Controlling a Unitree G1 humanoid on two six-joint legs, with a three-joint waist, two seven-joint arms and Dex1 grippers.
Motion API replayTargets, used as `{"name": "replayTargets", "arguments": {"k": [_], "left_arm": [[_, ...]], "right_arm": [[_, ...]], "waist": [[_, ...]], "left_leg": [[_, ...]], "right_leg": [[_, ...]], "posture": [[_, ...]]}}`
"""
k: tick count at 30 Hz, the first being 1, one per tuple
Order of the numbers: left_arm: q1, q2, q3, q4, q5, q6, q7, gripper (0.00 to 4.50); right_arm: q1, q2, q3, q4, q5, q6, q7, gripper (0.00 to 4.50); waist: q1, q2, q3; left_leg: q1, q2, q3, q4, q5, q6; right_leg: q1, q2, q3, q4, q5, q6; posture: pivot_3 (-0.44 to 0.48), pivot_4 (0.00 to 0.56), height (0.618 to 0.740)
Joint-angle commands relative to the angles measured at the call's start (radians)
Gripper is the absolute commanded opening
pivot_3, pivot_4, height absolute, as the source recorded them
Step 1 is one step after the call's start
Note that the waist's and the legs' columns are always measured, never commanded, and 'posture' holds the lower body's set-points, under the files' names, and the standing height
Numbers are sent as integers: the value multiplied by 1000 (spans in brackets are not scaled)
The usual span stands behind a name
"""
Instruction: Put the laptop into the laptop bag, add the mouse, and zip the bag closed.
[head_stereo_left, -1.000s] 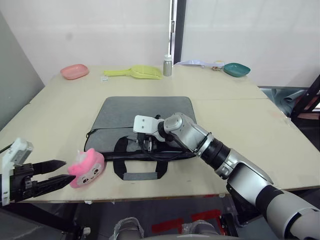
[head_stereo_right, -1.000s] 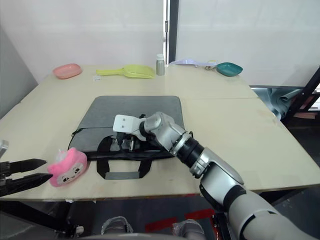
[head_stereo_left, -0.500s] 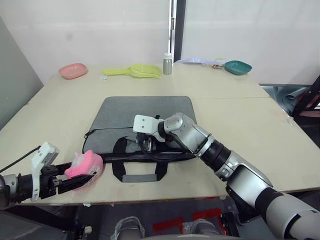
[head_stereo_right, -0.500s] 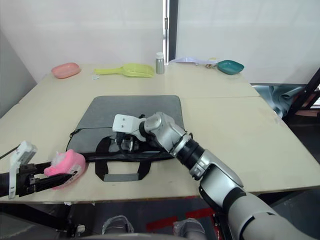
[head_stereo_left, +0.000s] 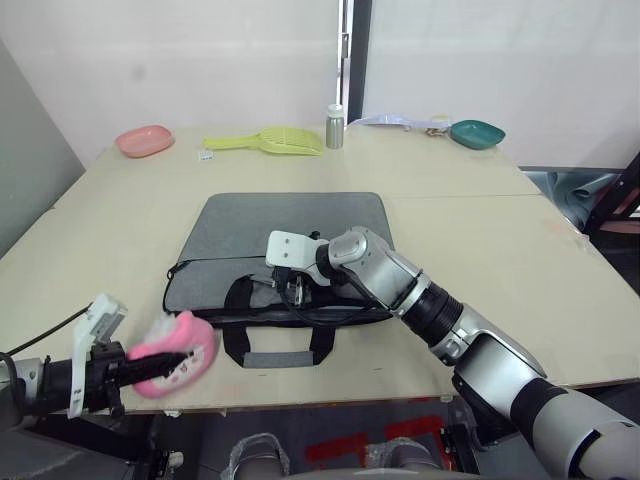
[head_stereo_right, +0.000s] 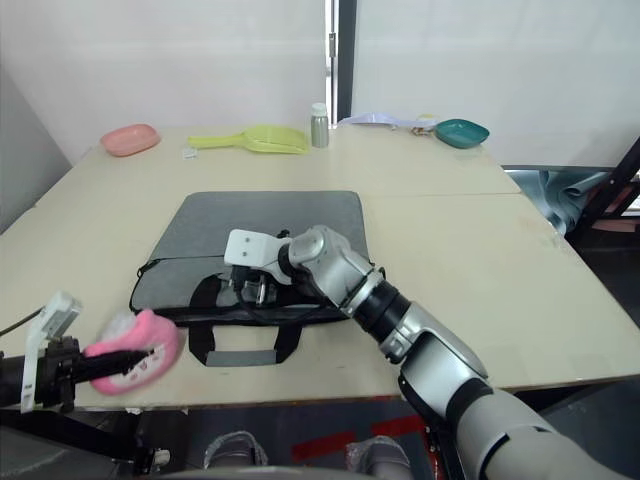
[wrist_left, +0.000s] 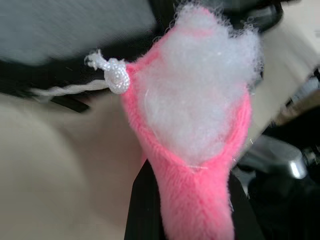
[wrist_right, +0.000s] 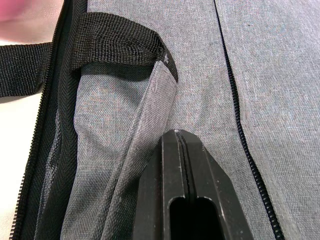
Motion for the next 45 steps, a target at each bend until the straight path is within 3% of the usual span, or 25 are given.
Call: {"name": "replayTargets", "arguments": {"k": [1, 9, 17, 21, 26, 31, 34, 40, 45], "left_arm": [[32, 25, -30, -94, 22, -16, -4, 16], [-6, 37, -130, -253, 23, 19, 70, 16], [19, 129, -312, -311, 196, -57, 126, 16], [-69, 74, -371, -294, 199, -44, 192, 16], [-148, -24, -425, -290, 176, -23, 237, 16], [-208, -142, -378, -233, 82, -17, 237, 16], [-220, -156, -400, -214, 79, -29, 223, 16], [-330, -192, -442, -229, -44, 39, 176, 16], [-375, -136, -460, -270, -145, 100, 99, 16]], "right_arm": [[30, -11, 11, 46, -37, 45, -4, 0], [42, -2, 9, 50, -37, 60, -10, 0], [55, 13, -5, 45, -34, 84, -12, 0], [57, 16, -4, 40, -35, 91, -12, 0], [59, 20, -10, 41, -40, 95, -9, 0], [61, 22, -9, 37, -41, 98, -4, 0], [58, 24, -10, 40, -42, 97, -3, 0], [52, 27, -6, 43, -45, 93, 8, 0], [49, 28, -7, 43, -47, 95, 9, 0]], "waist": [[1, 1, 1], [-2, 2, 1], [-5, 6, -4], [-4, 9, -9], [-1, 11, -12], [1, 10, -14], [-3, 9, -14], [-3, 8, -15], [-5, 8, -15]], "left_leg": [[0, 0, 0, 0, 0, 0], [0, 0, 0, -2, 0, 0], [0, 0, 0, -8, -1, -3], [1, -1, 0, -8, -2, -3], [2, -3, 0, -6, -3, -2], [2, -3, 0, -4, -3, -2], [1, -2, -1, -4, -3, -2], [0, -2, -1, -4, -3, -2], [0, -2, -1, -5, -3, -3]], "right_leg": [[0, 0, 0, 0, 0, 0], [0, 0, 0, -1, -1, 0], [2, 0, -2, -7, -3, -1], [5, -1, -3, -11, -3, -1], [7, -3, -3, -11, -1, 1], [7, -3, -3, -10, -1, 1], [7, -3, -3, -10, -1, 1], [7, -3, -4, -11, -1, 1], [7, -2, -4, -12, -1, 1]], "posture": [[0, 150, 740], [0, 150, 740], [0, 150, 740], [0, 150, 740], [0, 150, 740], [0, 150, 740], [0, 150, 740], [0, 150, 740], [0, 150, 740]]}}
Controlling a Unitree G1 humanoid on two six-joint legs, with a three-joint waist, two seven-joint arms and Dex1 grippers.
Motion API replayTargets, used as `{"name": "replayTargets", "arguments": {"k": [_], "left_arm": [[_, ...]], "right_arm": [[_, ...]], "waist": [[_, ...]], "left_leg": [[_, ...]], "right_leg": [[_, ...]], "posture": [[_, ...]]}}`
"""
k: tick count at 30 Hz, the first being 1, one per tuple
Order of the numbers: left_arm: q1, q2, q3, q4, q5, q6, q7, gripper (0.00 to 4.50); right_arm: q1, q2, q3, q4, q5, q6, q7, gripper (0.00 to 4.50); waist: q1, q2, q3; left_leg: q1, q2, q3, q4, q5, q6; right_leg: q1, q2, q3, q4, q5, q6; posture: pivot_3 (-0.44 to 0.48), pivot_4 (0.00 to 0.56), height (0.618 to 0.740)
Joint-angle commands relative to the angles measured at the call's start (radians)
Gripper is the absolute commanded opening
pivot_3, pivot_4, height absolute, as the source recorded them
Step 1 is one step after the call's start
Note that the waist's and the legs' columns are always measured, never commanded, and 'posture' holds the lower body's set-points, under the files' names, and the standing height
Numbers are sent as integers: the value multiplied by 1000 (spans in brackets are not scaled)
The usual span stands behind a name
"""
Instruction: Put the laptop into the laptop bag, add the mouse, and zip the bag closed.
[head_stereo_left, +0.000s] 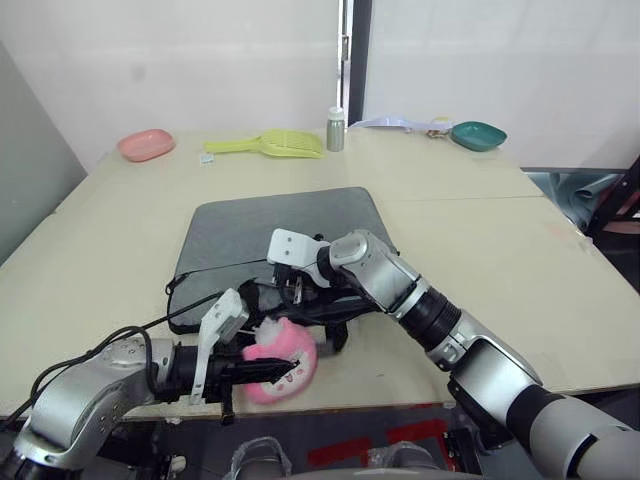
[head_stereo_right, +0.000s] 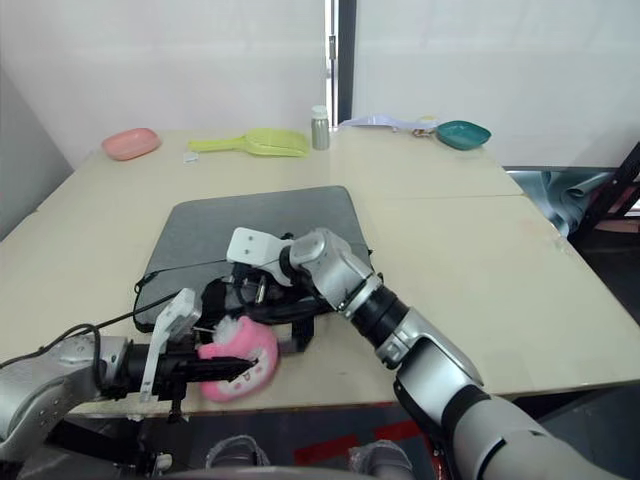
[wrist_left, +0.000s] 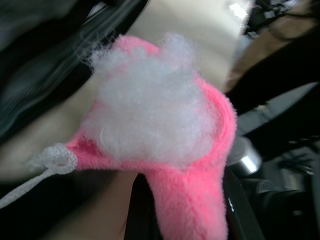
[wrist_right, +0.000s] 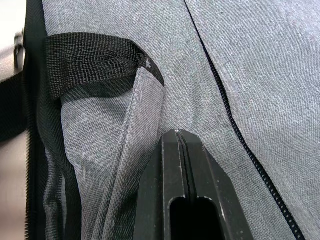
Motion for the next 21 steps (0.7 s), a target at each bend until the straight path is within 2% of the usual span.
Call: {"name": "replayTargets", "arguments": {"k": [1, 10, 17, 21], "left_arm": [[-25, 43, -16, -61, -78, 23, -70, 16], [-169, 24, -140, 33, -41, 29, -105, 16], [-271, -48, -238, 84, -40, 59, -92, 16], [-288, -70, -232, 79, -39, 68, -64, 16]], "right_arm": [[20, -11, 29, 45, -27, 34, 8, 0], [17, -15, 24, 47, -30, 33, 13, 0], [15, -21, 23, 45, -34, 33, 22, 0], [16, -21, 25, 41, -36, 34, 26, 0]], "waist": [[0, 0, 0], [0, 0, 0], [5, -1, 0], [11, -1, 0]], "left_leg": [[0, 0, 0, 0, 0, -1], [0, 0, 0, 0, 0, -4], [0, 0, 0, 0, 0, -4], [0, 0, 0, 1, 0, -4]], "right_leg": [[0, 0, 0, 0, 0, 0], [1, 0, -1, -3, 0, 0], [2, 0, -1, -3, 0, 0], [3, -1, -1, -3, 0, 0]], "posture": [[0, 150, 740], [0, 150, 740], [0, 150, 740], [0, 150, 740]]}}
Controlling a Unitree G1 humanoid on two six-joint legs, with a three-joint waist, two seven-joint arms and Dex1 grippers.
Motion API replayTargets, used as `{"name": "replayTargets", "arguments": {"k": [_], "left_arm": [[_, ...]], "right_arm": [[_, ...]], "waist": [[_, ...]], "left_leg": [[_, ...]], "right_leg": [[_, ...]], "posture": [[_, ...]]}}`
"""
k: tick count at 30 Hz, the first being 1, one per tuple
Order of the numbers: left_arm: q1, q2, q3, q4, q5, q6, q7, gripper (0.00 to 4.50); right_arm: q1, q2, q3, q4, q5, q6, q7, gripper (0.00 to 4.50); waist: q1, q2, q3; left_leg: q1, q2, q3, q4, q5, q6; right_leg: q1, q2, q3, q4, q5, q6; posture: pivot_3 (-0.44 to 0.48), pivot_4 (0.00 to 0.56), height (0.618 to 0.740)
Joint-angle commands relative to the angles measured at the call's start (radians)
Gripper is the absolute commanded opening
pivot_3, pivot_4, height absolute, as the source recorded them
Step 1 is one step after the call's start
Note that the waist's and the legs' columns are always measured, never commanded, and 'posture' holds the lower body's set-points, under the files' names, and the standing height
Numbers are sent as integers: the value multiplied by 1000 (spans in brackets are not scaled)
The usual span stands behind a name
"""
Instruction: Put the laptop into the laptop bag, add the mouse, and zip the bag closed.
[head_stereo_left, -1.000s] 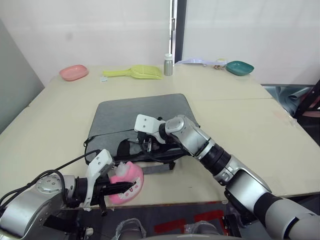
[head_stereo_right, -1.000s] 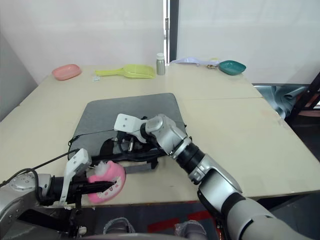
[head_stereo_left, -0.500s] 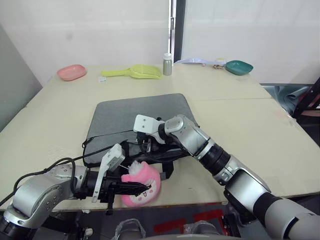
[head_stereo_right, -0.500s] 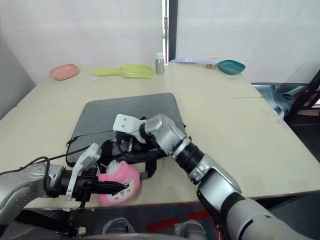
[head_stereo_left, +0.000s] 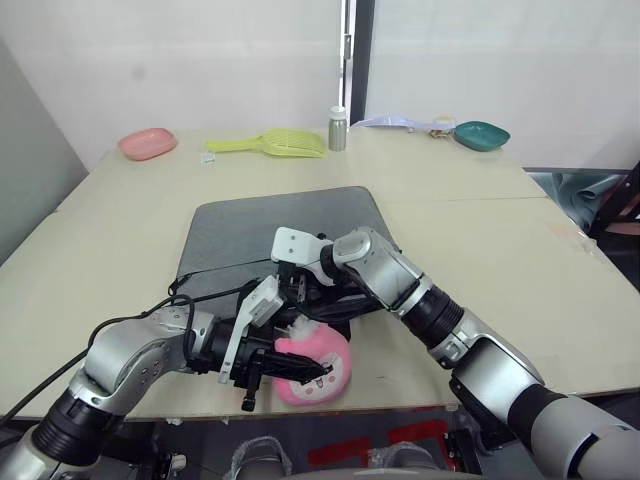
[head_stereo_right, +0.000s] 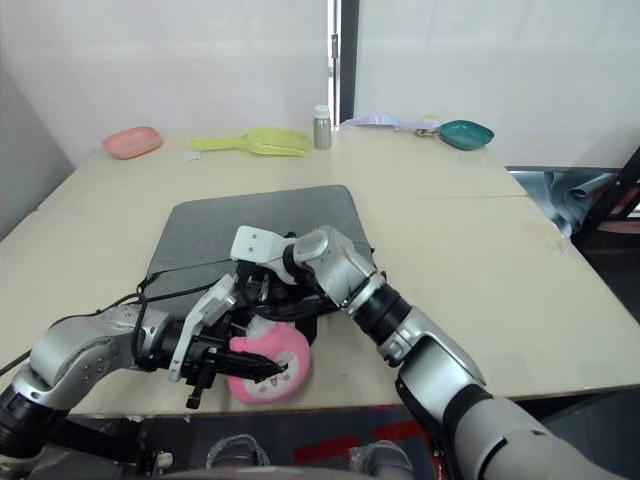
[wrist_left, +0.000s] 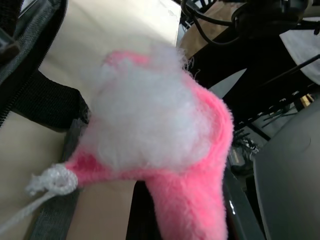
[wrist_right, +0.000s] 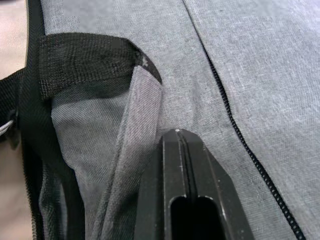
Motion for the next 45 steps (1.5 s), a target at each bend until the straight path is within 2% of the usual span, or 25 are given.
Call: {"name": "replayTargets", "arguments": {"k": [1, 6, 12, 16, 23, 28, 33, 38, 41, 42, 45], "left_arm": [[-16, -17, 6, -42, -32, 5, 13, 16], [46, 28, 118, -93, -87, 26, 38, 16], [162, 104, 266, -190, -176, 55, 66, 2163], [276, 153, 430, -269, -282, 54, 62, 3572], [477, 231, 704, -279, -387, 71, 17, 3572], [649, 255, 967, -259, -368, 66, -79, 3572], [606, 249, 1122, -156, -441, 49, -75, 3572], [549, 268, 1160, -88, -446, 40, -53, 3572], [494, 311, 1126, -14, -395, 19, -50, 3572], [470, 321, 1105, 3, -382, 13, -39, 3572], [384, 342, 1027, 43, -367, 10, 7, 3572]], "right_arm": [[19, 0, 47, 39, -35, 35, 2, 0], [21, -7, 44, 38, -38, 32, 5, 0], [14, -6, 40, 51, -38, 24, 7, 0], [11, -5, 40, 56, -37, 18, 11, 0], [1, -3, 36, 71, -35, 5, 13, 0], [-11, -2, 26, 84, -30, -11, 21, 0], [-24, -4, -28, 53, 9, -1, 40, 0], [-12, 8, -173, -99, 164, 100, 78, 0], [3, 10, -312, -264, 323, 231, 100, 0], [5, 8, -357, -307, 362, 270, 87, 0], [5, -17, -481, -428, 468, 387, 48, 0]], "waist": [[1, 0, 0], [-5, 0, 0], [-8, 0, 0], [-11, 0, 1], [-17, -1, 2], [-20, -2, 4], [-16, -1, 6], [-12, -5, 9], [-6, -7, 12], [-6, -8, 12], [-1, -8, 12]], "left_leg": [[0, 0, 0, 0, 0, 0], [0, 0, 0, 0, 0, 0], [0, 0, -1, 0, 0, 0], [0, 1, -1, 0, 0, -1], [0, 1, -1, -1, -1, 0], [0, 1, -1, -1, -3, 3], [0, 2, -1, -1, -4, 4], [-3, 2, -1, -1, -3, 4], [-9, 2, -2, -1, -2, 2], [-11, 3, -3, -1, -2, 1], [-13, 3, -3, -1, -1, -1]], "right_leg": [[0, 0, 0, 0, 0, 0], [0, 0, 0, 0, 0, 0], [0, 0, -1, -1, 0, 0], [0, 1, -1, -1, 0, 0], [0, 1, -1, -1, 0, 0], [-1, 1, -1, -2, 0, 0], [-1, 1, -1, -1, 0, 0], [-3, 1, -1, -2, 0, 0], [-8, 3, -2, -2, 1, 2], [-9, 3, -3, -2, 5, 10], [-11, 3, -3, -3, 6, 10]], "posture": [[0, 150, 740], [0, 150, 740], [0, 150, 740], [0, 150, 740], [0, 150, 740], [0, 150, 740], [0, 150, 740], [0, 150, 740], [0, 150, 740], [0, 150, 740], [0, 150, 740]]}}
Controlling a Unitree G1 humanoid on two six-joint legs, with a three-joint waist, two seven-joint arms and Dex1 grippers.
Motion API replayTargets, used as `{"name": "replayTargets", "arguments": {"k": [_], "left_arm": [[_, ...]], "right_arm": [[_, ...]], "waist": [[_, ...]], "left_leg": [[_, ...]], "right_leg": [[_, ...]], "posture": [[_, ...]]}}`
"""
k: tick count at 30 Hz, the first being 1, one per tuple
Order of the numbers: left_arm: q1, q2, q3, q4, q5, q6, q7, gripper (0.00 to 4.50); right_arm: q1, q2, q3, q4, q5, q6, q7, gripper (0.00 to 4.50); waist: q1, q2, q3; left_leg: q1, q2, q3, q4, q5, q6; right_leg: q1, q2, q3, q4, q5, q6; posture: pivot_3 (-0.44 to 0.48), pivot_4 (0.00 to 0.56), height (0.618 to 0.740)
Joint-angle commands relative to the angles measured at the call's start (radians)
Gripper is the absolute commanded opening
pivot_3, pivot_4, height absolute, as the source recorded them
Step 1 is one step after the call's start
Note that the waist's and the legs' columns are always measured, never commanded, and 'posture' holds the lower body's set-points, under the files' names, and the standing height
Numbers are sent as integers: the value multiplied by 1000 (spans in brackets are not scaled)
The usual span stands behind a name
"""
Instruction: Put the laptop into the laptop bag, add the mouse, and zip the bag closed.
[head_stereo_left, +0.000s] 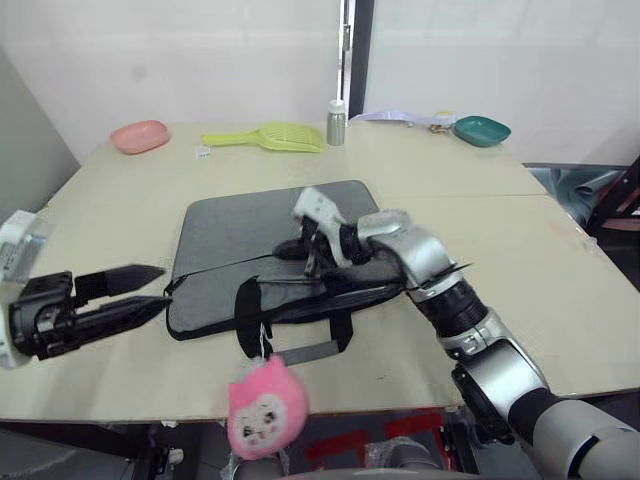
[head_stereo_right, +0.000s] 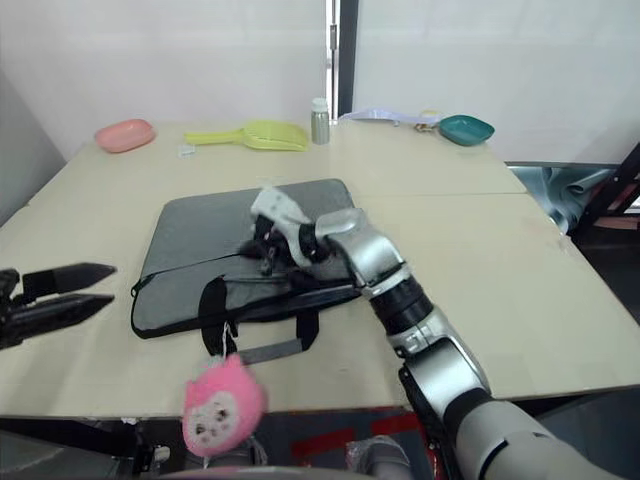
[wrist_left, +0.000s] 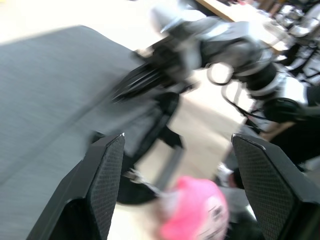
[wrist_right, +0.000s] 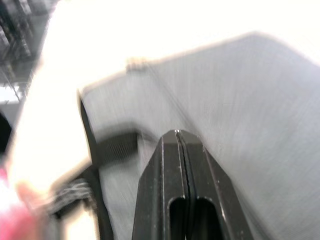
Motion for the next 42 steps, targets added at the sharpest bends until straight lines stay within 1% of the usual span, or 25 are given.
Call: {"name": "replayTargets", "arguments": {"k": [1, 4, 8, 11, 14, 16, 17, 18, 19, 21, 23, 24, 25, 28, 29, 31, 33, 37, 38, 40, 42], "left_arm": [[-79, 25, -85, 36, 24, -23, 44, 3572], [-162, 22, -178, 49, 55, -54, 58, 3572], [-257, -4, -301, 81, 156, -184, 0, 3572], [-338, -21, -386, 137, 222, -264, -33, 3572], [-428, -52, -475, 196, 296, -351, -61, 3617], [-468, -75, -529, 221, 343, -405, -78, 3617], [-484, -86, -555, 234, 367, -430, -87, 3617], [-501, -100, -581, 250, 396, -465, -96, 3617], [-514, -110, -598, 262, 417, -489, -103, 3617], [-553, -123, -642, 302, 450, -521, -134, 3617], [-592, -133, -683, 343, 479, -554, -171, 3617], [-616, -143, -704, 367, 496, -575, -187, 3617], [-633, -149, -718, 386, 509, -588, -199, 3617], [-696, -180, -784, 458, 569, -649, -247, 3617], [-737, -211, -820, 498, 596, -676, -261, 3617], [-822, -272, -879, 583, 645, -716, -278, 3617], [-879, -314, -918, 643, 677, -743, -300, 3617], [-944, -375, -992, 740, 728, -767, -367, 3617], [-951, -383, -1004, 757, 737, -770, -385, 3074], [-962, -400, -1026, 799, 758, -784, -413, 2493], [-971, -418, -1038, 846, 781, -811, -432, 1673]], "right_arm": [[-7, -39, -153, -178, 143, 132, -30, 0], [18, -116, -266, -299, 240, 226, -51, 0], [105, -257, -397, -442, 347, 316, -74, 0], [192, -361, -482, -530, 419, 372, -86, 0], [310, -465, -574, -602, 473, 401, -97, 859], [378, -519, -639, -622, 500, 402, -103, 1552], [402, -540, -674, -624, 518, 404, -107, 2036], [426, -564, -708, -625, 533, 407, -108, 2244], [442, -581, -729, -625, 547, 407, -111, 2616], [489, -625, -777, -640, 580, 416, -107, 3330], [549, -667, -822, -661, 625, 421, -92, 3933], [591, -689, -851, -675, 647, 420, -77, 4318], [619, -704, -867, -682, 665, 416, -73, 4460], [699, -750, -919, -688, 702, 398, -62, 4460], [716, -764, -929, -694, 711, 394, -65, 4460], [727, -784, -930, -710, 745, 391, -80, 4460], [736, -798, -924, -731, 781, 388, -95, 4460], [761, -806, -916, -777, 856, 389, -155, 4460], [767, -807, -920, -783, 877, 387, -172, 4500], [770, -810, -937, -792, 932, 379, -209, 4500], [769, -814, -955, -792, 1000, 365, -253, 4500]], "waist": [[4, -1, 0], [16, -1, 0], [35, -2, 0], [39, -2, 0], [44, -2, 0], [46, -2, 0], [44, -2, 0], [43, -2, 0], [45, -1, 0], [45, -1, 0], [51, -1, 0], [53, -1, 0], [58, -1, 0], [65, -1, 0], [69, -1, 0], [75, -1, 0], [80, -1, 0], [83, -1, 0], [83, -1, 0], [83, -1, 0], [86, -1, 0]], "left_leg": [[0, 0, 0, 0, 0, 0], [-1, 0, 0, 1, -1, 0], [-1, 0, 0, 1, 0, 0], [0, 0, 0, 2, 0, 0], [0, 0, 0, 4, 0, 0], [0, 0, 0, 7, 0, 0], [0, 0, 0, 8, 0, 0], [0, 0, 0, 9, 0, 1], [0, 0, 0, 10, -1, 1], [0, -1, 0, 13, -1, 2], [0, -1, 0, 14, -1, 3], [1, -1, 0, 15, -1, 3], [0, -1, 0, 15, -1, 4], [0, -2, 0, 15, -1, 5], [0, -2, 0, 15, -1, 5], [0, -2, 0, 16, -1, 5], [0, -2, 0, 17, -1, 5], [0, -2, 0, 18, -1, 6], [0, -2, 1, 18, -1, 6], [0, -2, 1, 18, -1, 7], [0, -2, 1, 18, -1, 7]], "right_leg": [[0, 0, 0, 0, 0, 0], [0, 0, 0, -1, 0, 1], [0, 0, 0, -1, 1, 1], [0, 0, 0, 0, 1, 2], [1, 0, 1, 3, 1, 2], [1, -1, 2, 3, 1, 2], [1, -1, 2, 5, 1, 2], [1, -1, 3, 5, 1, 2], [1, -1, 3, 6, 1, 2], [1, -1, 4, 7, -3, -6], [2, -2, 4, 8, -3, -6], [2, -2, 4, 8, -3, -6], [2, -2, 4, 8, -3, -6], [2, -3, 4, 8, -3, -6], [2, -3, 4, 8, -3, -6], [2, -3, 4, 8, -3, -6], [2, -3, 5, 10, -3, -6], [2, -3, 5, 11, -3, -6], [2, -3, 5, 11, -3, -7], [2, -3, 5, 11, -4, -7], [2, -3, 5, 11, -4, -7]], "posture": [[0, 150, 740], [0, 150, 740], [0, 150, 740], [0, 150, 740], [0, 150, 740], [0, 150, 740], [0, 150, 740], [0, 150, 740], [0, 150, 740], [0, 150, 740], [0, 150, 740], [0, 150, 740], [0, 150, 740], [0, 150, 740], [0, 150, 740], [0, 150, 740], [0, 150, 740], [0, 150, 740], [0, 150, 740], [0, 150, 740], [0, 150, 740]]}}
